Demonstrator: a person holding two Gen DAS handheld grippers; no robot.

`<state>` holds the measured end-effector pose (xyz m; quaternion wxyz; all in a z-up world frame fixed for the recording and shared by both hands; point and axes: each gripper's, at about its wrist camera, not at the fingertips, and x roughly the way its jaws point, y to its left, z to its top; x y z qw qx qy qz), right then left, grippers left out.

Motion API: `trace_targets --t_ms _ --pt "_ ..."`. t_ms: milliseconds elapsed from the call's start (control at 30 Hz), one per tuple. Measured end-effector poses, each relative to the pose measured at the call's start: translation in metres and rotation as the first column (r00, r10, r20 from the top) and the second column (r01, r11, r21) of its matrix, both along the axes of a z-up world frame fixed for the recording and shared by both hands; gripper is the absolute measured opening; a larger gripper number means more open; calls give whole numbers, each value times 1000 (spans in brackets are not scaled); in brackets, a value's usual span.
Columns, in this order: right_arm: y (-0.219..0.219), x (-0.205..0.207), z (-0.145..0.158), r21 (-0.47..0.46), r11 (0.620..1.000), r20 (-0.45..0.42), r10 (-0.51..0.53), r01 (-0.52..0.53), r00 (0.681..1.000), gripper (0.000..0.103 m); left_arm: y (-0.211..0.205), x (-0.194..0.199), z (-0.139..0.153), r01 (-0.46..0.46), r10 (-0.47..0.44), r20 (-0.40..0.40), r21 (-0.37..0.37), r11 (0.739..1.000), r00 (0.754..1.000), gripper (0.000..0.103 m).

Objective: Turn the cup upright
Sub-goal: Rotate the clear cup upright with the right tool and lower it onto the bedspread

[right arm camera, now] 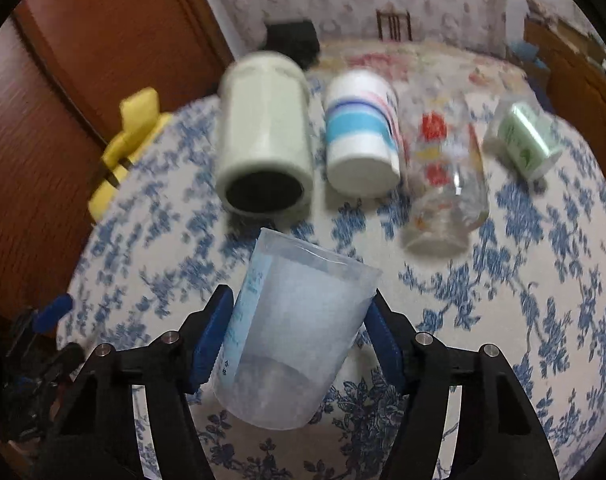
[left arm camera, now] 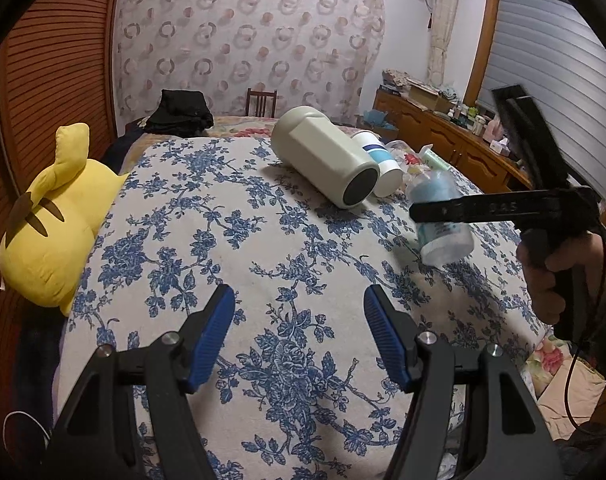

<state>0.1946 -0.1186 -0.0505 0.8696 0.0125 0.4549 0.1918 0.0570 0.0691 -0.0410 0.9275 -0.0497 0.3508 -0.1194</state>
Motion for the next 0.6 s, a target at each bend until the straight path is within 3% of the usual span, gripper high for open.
trace_targets --t_ms 233,600 --pt "2 -21 12 -110 993 198 58 -37 978 68 -6 4 1 4 -4 2 -3 1000 1000 66" --pt "-3 -28 6 -138 990 289 78 -39 954 68 -13 6 0 14 -14 2 7 1000 1000 66"
